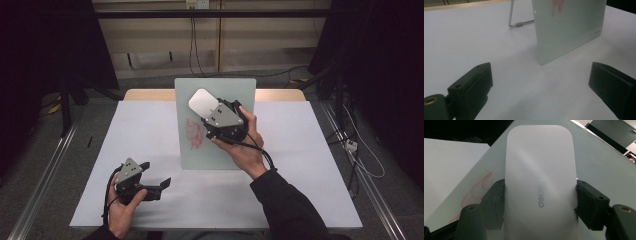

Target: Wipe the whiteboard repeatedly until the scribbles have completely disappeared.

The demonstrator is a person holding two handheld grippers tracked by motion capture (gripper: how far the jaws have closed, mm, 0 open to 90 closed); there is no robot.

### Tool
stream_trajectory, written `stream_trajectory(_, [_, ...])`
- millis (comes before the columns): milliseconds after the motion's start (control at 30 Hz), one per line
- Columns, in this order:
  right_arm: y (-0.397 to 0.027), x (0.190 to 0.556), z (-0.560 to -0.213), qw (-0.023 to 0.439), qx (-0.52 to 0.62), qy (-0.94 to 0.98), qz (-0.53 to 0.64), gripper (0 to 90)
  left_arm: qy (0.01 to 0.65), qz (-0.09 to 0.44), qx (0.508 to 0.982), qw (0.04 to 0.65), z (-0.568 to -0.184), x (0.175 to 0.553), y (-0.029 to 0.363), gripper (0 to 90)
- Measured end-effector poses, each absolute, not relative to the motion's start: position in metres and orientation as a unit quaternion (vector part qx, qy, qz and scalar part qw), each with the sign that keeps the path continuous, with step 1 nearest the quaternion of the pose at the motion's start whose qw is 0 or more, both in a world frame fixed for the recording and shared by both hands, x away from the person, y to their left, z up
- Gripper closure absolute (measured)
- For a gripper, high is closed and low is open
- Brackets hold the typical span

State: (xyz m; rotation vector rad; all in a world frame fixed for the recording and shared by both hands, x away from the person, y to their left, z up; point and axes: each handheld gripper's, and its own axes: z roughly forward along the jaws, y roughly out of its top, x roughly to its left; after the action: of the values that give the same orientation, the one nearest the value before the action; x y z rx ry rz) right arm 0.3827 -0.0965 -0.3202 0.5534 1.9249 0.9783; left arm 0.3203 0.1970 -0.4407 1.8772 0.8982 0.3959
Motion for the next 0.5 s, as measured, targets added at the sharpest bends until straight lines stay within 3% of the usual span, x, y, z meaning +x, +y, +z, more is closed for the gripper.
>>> stream_trajectory(333, [-0.077, 0.372, -0.351, 0.401, 0.202, 0.804, 0.390, 31.8, 0.370, 0.163, 0.773, 0.488, -0.441, 0.320, 0.197, 5.1])
stream_trajectory(500, [-0.079, 0.375, -0.345, 0.404, 0.207, 0.799, 0.395, 31.8, 0.370, 0.163, 0.773, 0.488, -0.441, 0.320, 0.197, 5.2])
